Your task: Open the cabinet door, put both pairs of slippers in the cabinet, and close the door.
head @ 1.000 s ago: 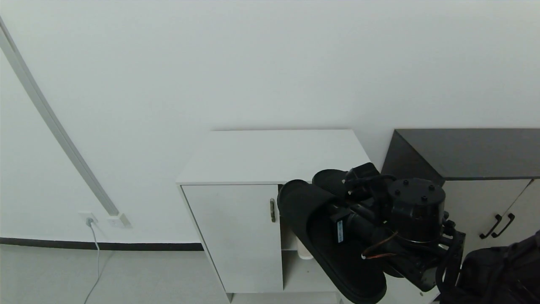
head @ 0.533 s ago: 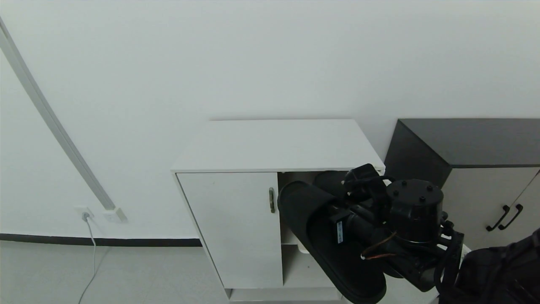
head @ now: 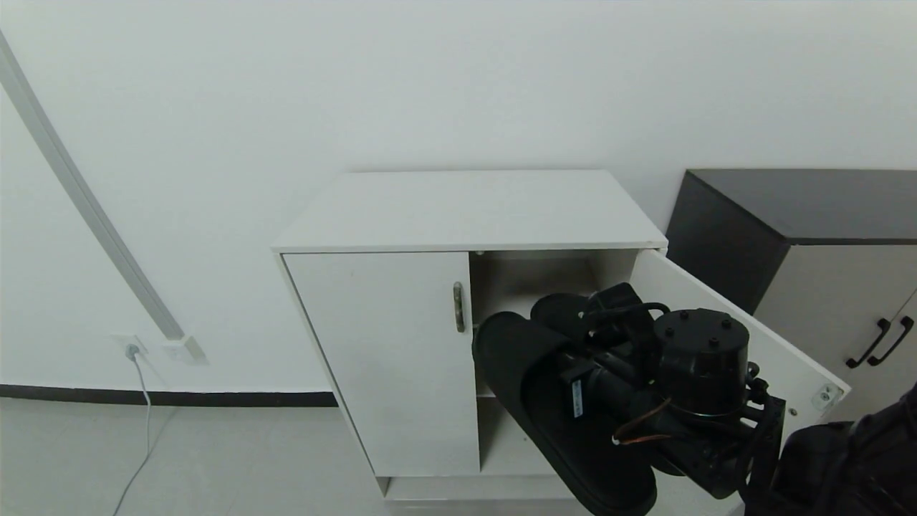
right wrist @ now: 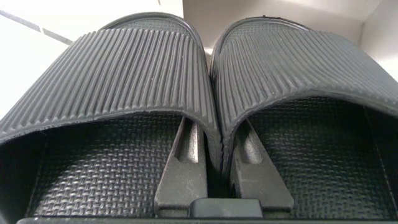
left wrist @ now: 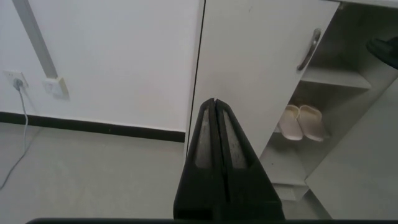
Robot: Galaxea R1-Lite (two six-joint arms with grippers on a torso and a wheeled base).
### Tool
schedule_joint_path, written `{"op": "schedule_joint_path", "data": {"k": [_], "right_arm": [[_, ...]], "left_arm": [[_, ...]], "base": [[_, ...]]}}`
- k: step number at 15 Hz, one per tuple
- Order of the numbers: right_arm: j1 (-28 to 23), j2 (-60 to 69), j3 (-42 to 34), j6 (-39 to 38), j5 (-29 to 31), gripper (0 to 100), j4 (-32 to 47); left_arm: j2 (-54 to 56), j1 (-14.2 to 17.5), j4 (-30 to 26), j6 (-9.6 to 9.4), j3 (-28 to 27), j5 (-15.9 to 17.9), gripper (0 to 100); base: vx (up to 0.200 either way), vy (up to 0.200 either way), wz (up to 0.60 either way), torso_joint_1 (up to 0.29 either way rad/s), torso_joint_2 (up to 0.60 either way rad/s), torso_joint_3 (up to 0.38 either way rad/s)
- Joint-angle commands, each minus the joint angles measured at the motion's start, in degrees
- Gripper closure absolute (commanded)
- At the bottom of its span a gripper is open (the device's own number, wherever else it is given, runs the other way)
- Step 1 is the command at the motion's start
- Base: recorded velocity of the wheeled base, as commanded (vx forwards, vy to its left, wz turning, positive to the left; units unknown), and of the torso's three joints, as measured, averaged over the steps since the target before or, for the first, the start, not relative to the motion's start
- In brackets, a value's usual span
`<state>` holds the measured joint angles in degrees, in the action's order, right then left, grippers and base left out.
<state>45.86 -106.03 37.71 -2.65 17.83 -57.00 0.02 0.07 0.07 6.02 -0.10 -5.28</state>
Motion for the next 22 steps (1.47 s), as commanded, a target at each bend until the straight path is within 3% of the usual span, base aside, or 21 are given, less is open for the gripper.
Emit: {"op": "schedule_joint_path", "data": {"k": [1,13,22], "right_arm": [[0.0,-0.3,-0.1,0.0,0.0,100,0.0],[0.1,-0.5,-0.3,0.1,0.0,100,0.0],[0.1,-0.8,-0.4,0.1,0.1,100,0.0]], "left_arm": [[0.0,0.0,0.0,0.04,0.0,0.0,100],[0.0,0.0,0.0,0.57,0.0,0.0,100],[0.0,0.0,0.0,0.57,0.0,-0.1,100]], "base": [[0.000,0.000,0.00,-0.193,0.52,0.310],[0.000,0.000,0.00,-0.160,0.49,0.326],[0.000,0.000,0.00,-0.053,0.41,0.353]]}}
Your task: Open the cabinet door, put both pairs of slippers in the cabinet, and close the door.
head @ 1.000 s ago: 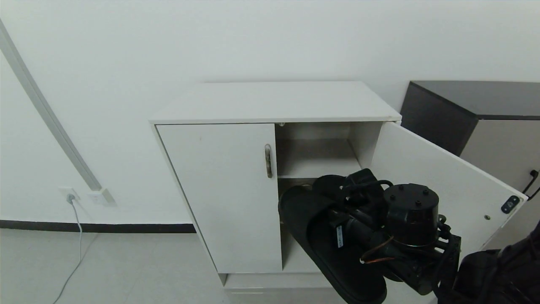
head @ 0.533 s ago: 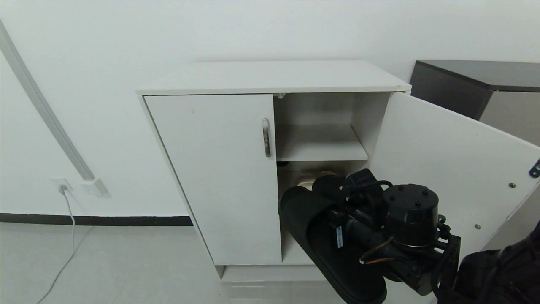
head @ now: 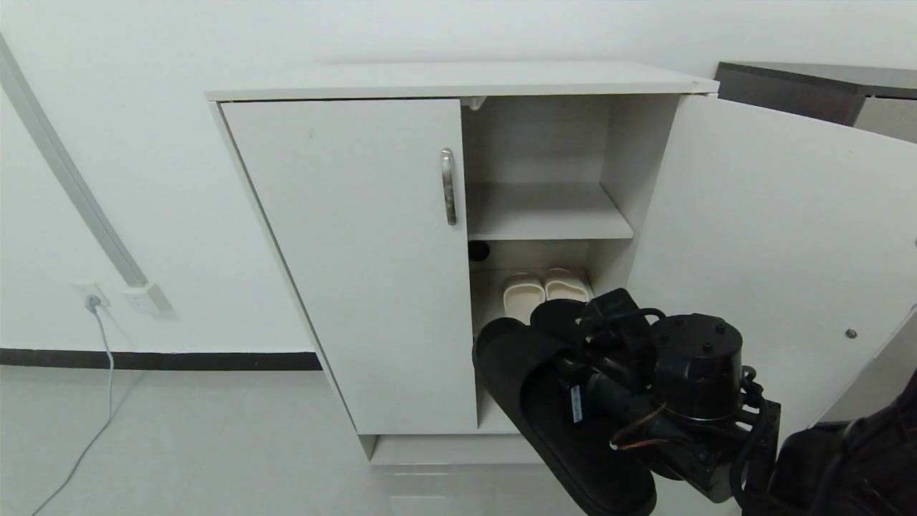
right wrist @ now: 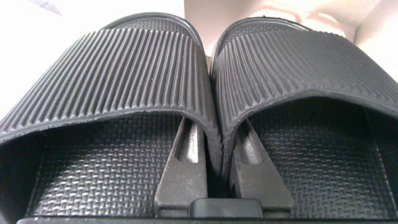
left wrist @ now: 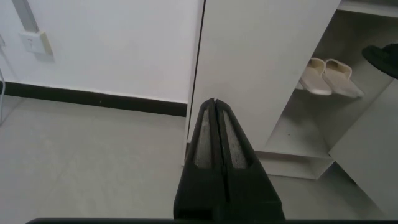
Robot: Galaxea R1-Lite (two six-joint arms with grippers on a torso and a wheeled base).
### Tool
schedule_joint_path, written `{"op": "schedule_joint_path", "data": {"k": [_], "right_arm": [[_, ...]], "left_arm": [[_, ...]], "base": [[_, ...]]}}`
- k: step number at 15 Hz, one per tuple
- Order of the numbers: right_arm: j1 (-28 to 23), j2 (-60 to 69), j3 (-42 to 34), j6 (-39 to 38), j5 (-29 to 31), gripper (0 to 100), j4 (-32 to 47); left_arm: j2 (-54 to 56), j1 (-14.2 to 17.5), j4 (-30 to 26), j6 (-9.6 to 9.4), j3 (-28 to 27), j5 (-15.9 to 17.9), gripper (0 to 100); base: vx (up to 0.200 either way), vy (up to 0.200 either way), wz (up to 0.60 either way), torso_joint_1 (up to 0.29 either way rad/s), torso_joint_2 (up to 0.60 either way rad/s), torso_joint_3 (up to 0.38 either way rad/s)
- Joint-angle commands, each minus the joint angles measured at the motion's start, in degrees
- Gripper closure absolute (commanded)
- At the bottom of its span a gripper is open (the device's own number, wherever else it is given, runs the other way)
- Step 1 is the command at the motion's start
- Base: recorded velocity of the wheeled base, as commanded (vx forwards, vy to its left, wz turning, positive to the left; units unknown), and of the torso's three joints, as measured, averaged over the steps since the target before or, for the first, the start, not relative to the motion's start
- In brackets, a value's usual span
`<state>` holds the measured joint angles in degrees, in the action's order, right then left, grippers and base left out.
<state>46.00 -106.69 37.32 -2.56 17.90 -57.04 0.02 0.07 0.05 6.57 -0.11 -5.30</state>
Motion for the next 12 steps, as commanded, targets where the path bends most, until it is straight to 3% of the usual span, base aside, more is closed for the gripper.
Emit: {"op": "schedule_joint_path", "data": {"k": [1,8,11,12], "right_arm": [[-0.1,-0.2,0.0,0.0,-0.1,100,0.0],[0.0,-0.3,-0.6,1.3,0.0,100,0.0],[0.0,-0.3,-1.2,1.9,-0.2,100,-1.2],[0.1,-0.3,-1.5,1.9,-0.2,100,-1.8]], "left_arm": [[0.0,0.0,0.0,0.02,0.0,-0.1,100],[0.0,0.0,0.0,0.02,-0.1,0.0,100],[0.0,0.0,0.0,0.02,0.0,0.0,100],[0.0,0.0,0.0,0.02,0.0,0.0,100]], "base": [[0.000,0.000,0.00,-0.002,0.12,0.119],[0.000,0.000,0.00,0.000,0.01,0.007],[0.000,0.000,-0.60,0.001,0.00,0.002],[0.000,0.000,0.00,0.000,0.00,0.000]]}}
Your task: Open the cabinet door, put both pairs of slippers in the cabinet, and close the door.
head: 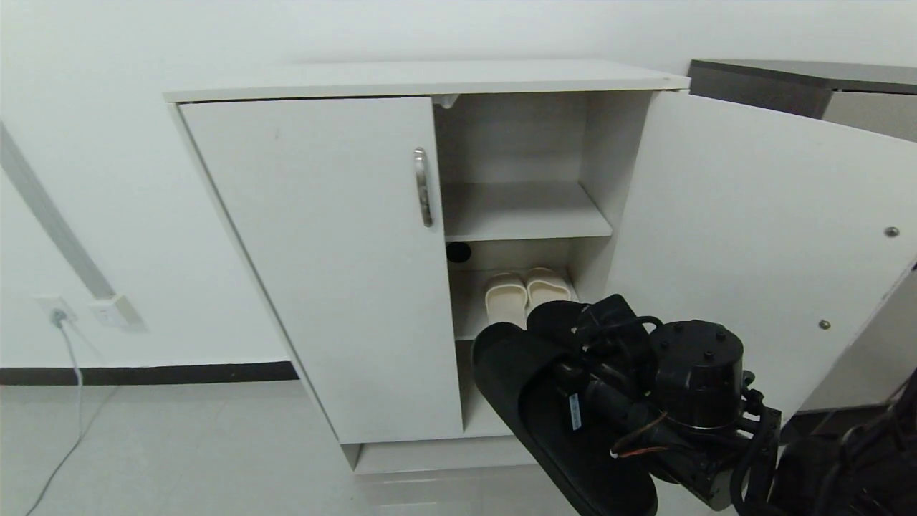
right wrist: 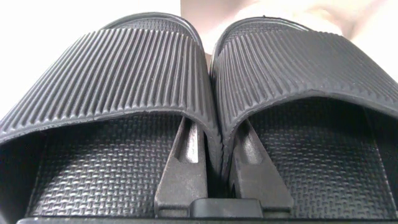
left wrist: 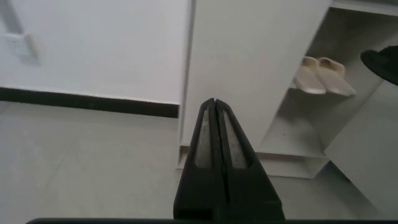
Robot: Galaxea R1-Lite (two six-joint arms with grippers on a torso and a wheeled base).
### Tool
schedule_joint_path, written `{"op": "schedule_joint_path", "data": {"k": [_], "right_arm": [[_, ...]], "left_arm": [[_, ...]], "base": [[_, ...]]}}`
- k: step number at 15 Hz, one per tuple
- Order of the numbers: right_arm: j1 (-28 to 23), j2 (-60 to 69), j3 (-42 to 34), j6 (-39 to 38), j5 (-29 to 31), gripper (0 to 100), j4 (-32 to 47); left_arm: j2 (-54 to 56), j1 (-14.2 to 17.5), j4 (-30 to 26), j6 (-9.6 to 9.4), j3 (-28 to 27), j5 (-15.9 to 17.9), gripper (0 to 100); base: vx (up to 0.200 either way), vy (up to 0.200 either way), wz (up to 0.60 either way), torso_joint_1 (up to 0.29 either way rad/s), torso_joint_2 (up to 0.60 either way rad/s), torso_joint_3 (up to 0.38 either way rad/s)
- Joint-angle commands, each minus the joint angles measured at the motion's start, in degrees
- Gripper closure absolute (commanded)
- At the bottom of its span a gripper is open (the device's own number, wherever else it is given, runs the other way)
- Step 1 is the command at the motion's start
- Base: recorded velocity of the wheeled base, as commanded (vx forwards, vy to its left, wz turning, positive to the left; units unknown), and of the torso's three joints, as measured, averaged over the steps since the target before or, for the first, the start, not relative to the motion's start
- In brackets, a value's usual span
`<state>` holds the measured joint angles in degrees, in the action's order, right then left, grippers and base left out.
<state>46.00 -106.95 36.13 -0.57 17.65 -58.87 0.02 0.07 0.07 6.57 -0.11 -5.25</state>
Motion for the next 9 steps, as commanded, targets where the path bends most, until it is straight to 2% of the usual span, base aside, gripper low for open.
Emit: {"op": "schedule_joint_path", "data": {"k": [1,4,6,9], "right_arm": [[0.1,-0.3,-0.3,0.5,0.1,100,-0.2],[0.9,-3.9,1.4,3.2,1.5,100,-4.1],[2.2,-8.0,9.4,2.2,9.8,100,-3.9],[3.8,-10.7,20.1,2.0,14.3,100,2.1]], "left_arm": [[0.0,0.0,0.0,0.02,0.0,0.0,100],[0.0,0.0,0.0,0.02,-0.1,0.0,100],[0.0,0.0,0.0,-0.07,0.0,0.0,100],[0.0,0.0,0.0,-0.07,0.0,0.0,100]], "base": [[0.000,0.000,0.00,0.000,0.00,0.000],[0.000,0.000,0.00,0.000,0.00,0.000],[0.000,0.000,0.00,0.000,0.00,0.000],[0.000,0.000,0.00,0.000,0.00,0.000]]}}
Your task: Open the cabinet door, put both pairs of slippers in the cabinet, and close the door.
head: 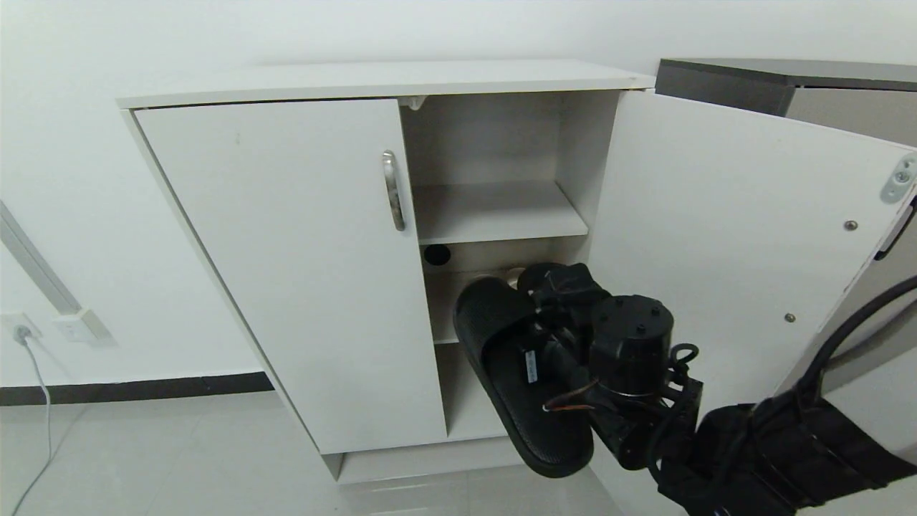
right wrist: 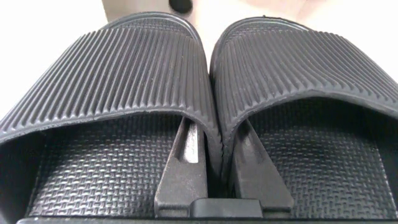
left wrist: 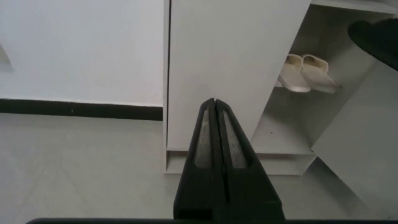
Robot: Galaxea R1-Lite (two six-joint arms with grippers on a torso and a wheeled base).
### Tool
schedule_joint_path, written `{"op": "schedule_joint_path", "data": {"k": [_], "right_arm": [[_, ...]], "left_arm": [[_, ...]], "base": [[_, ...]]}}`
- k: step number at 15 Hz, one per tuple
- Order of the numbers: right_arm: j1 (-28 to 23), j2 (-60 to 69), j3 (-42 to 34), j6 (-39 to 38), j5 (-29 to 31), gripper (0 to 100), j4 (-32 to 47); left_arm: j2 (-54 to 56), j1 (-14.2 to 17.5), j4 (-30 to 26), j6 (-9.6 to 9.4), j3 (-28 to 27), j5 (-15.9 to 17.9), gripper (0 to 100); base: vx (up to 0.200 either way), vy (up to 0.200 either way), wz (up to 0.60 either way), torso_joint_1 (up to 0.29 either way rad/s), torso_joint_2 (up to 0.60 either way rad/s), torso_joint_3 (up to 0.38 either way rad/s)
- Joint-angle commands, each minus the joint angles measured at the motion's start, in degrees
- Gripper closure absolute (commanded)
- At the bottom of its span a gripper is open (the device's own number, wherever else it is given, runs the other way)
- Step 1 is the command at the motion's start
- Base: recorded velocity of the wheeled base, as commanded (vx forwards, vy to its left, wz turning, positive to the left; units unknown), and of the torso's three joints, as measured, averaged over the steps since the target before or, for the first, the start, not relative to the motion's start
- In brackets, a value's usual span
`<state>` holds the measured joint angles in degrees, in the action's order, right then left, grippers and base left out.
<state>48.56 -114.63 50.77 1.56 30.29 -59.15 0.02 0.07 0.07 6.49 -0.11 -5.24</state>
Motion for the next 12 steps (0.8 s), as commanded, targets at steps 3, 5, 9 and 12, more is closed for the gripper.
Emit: {"op": "schedule_joint_path", "data": {"k": [3,5,9,12], "right_arm": [[2.2,-2.9,23.0,-6.2,9.8,100,23.0],[3.0,-2.9,30.6,-8.6,11.6,100,32.4],[3.6,-3.0,39.8,-8.8,13.8,100,40.1],[3.5,-3.2,40.4,-8.8,13.8,100,41.0]], "left_arm": [[0.0,0.0,0.0,0.02,-0.1,0.0,100],[0.0,0.0,0.0,0.02,-0.1,0.0,100],[0.0,0.0,0.0,0.02,0.0,0.0,100],[0.0,0.0,0.0,0.02,-0.1,0.0,100]], "base": [[0.000,0.000,0.00,0.000,0.00,0.000],[0.000,0.000,0.00,0.000,0.00,0.000],[0.000,0.000,0.00,0.000,0.00,0.000],[0.000,0.000,0.00,0.000,0.00,0.000]]}}
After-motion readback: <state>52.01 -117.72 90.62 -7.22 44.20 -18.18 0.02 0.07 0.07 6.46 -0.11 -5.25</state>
